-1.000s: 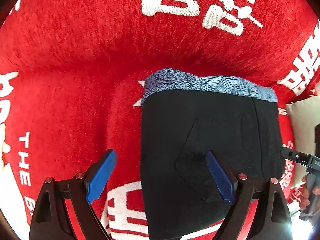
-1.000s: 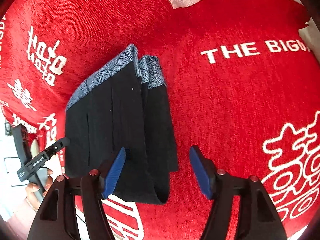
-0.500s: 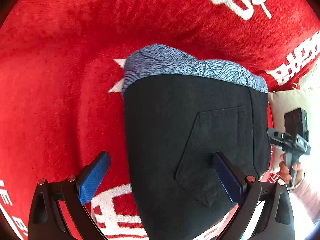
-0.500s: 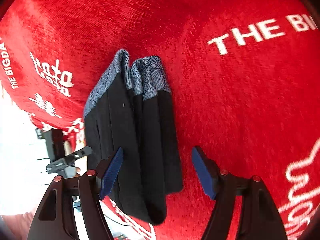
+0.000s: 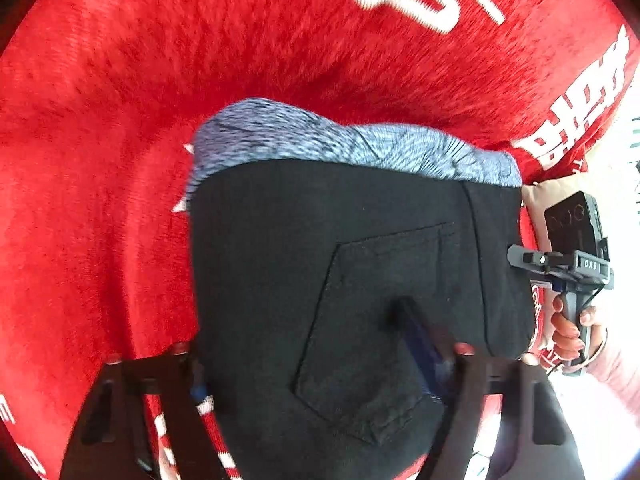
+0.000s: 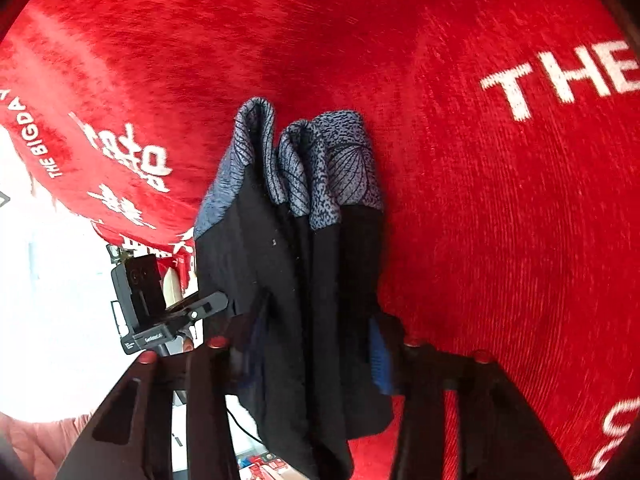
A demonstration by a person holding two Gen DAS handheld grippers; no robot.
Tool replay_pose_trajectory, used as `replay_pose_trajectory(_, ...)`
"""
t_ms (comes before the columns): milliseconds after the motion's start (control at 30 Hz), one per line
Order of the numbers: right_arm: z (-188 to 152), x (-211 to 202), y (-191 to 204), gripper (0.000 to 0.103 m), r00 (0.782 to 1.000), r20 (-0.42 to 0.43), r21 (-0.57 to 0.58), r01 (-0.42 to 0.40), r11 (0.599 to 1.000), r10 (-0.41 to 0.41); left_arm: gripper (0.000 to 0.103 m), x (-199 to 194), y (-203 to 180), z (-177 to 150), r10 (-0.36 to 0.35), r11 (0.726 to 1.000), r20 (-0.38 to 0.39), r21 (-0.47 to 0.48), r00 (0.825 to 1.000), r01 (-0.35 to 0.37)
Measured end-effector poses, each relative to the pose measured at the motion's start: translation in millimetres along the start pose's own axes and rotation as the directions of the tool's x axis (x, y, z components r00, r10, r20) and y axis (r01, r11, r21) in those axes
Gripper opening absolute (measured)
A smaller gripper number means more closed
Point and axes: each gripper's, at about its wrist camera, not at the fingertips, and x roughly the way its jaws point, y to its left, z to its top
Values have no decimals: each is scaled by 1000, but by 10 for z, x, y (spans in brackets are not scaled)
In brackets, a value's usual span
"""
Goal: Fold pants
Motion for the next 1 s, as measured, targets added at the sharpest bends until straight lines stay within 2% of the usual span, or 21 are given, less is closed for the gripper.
replay_pose_trajectory(67, -33, -40, 45, 42, 1000, 9, 0, -1, 1000, 1, 63, -71, -32, -14, -1, 1000, 16, -8, 1000, 1)
replay_pose_trajectory(200, -124, -76, 121, 39, 999, 18, 17, -41, 999, 41, 63, -216, -119, -100, 9, 1000, 29, 7, 1000, -10)
replay_pose_trajectory(367, -319, -167, 240, 38, 998, 12, 22, -68, 997, 67, 63, -432, -146, -291, -12, 1000, 43, -11, 999, 13)
replay_pose_trajectory(567, -725, -324, 360, 38, 995, 18, 35, -98, 995, 98, 63, -634, -346, -658, 0, 1000, 66, -5, 998, 0)
replay_pose_trajectory(800, -1258, -274, 318, 38, 998, -8, 39, -57, 998, 57, 63, -512, -291, -1194, 22, 999, 45, -47, 999, -20)
replay_pose_trajectory(900, -1377, -147, 192, 38, 1000, -31, 39, -5, 999, 6, 63, -336, -172, -1371, 45, 997, 27, -69, 999, -43)
replay_pose_trajectory(1000, -1435, -78, 137, 41, 999, -26, 18, 45, 999, -44, 70, -297, -117, -1433, 66, 993, 63, -98, 996, -59)
